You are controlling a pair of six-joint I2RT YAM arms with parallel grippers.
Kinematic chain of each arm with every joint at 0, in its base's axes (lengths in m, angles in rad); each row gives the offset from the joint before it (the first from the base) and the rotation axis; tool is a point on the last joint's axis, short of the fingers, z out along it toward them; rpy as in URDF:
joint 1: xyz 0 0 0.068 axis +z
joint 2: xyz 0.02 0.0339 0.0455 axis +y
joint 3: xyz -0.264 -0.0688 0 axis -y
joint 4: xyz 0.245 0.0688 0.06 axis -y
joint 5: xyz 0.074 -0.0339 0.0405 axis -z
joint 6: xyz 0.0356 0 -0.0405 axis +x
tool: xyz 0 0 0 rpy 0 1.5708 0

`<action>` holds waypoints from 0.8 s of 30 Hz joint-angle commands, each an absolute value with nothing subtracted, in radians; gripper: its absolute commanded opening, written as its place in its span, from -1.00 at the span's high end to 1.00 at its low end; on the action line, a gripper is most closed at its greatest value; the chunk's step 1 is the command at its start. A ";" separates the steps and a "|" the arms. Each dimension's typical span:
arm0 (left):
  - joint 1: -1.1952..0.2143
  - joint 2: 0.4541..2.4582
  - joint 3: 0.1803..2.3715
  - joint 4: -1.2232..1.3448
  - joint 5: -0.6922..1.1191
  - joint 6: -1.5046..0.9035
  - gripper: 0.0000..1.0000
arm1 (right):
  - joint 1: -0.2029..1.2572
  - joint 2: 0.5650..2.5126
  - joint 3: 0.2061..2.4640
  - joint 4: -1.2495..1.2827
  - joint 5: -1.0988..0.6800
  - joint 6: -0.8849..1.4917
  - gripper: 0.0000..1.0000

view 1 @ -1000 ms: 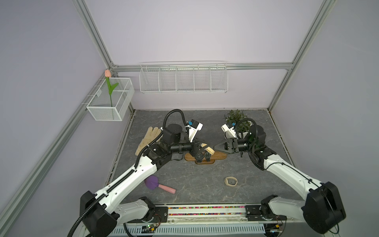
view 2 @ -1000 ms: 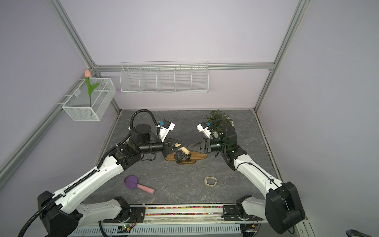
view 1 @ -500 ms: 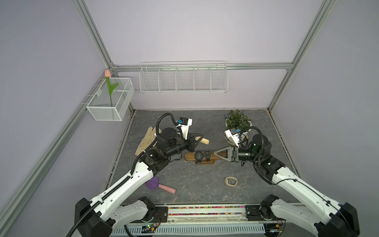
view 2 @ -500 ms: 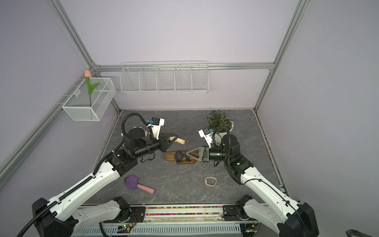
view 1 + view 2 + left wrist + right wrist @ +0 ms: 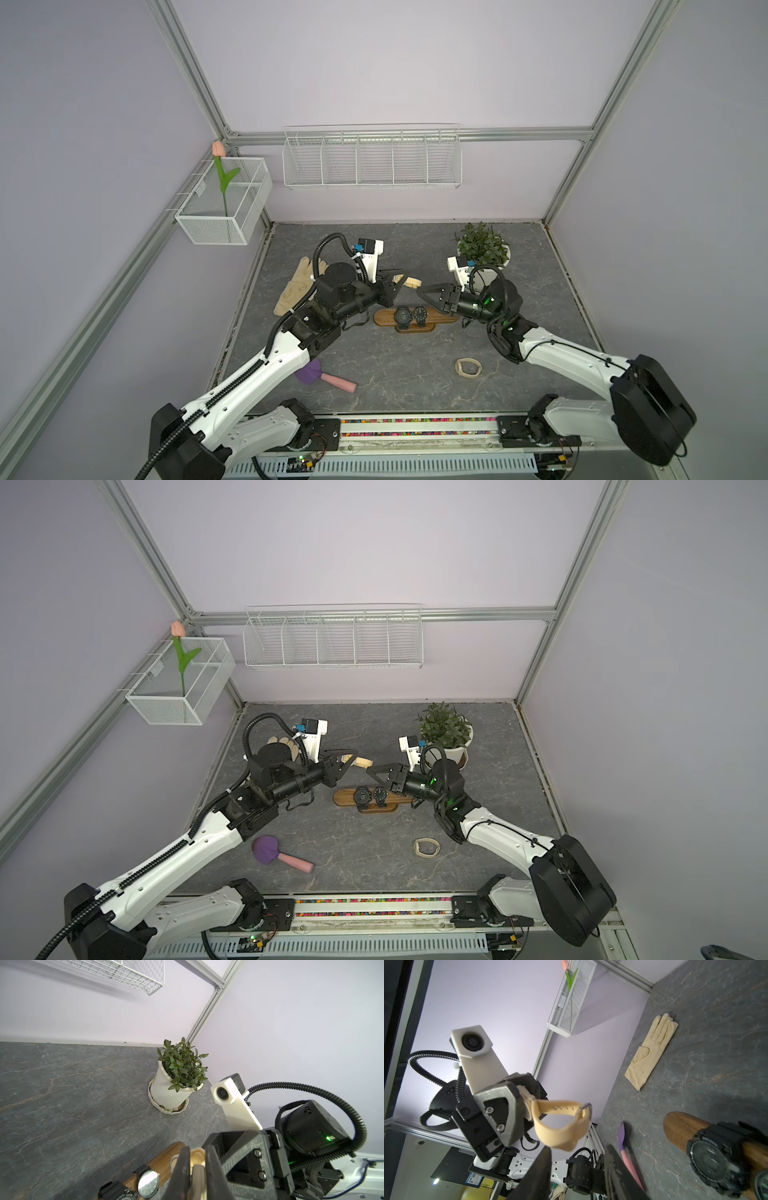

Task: Place watch on stand
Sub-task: Adjust the watch.

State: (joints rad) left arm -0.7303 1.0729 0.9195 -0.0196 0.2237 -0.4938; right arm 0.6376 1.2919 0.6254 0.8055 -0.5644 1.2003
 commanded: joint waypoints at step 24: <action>-0.729 1.072 0.924 0.023 0.197 -0.502 1.00 | 0.782 1.173 0.691 0.595 -0.367 1.048 0.29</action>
State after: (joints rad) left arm -0.7284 1.0718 0.9195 0.0002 0.1989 -0.4931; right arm 0.7799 1.1717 0.6739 0.6312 -0.4187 1.0786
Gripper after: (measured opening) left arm 0.124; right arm 0.350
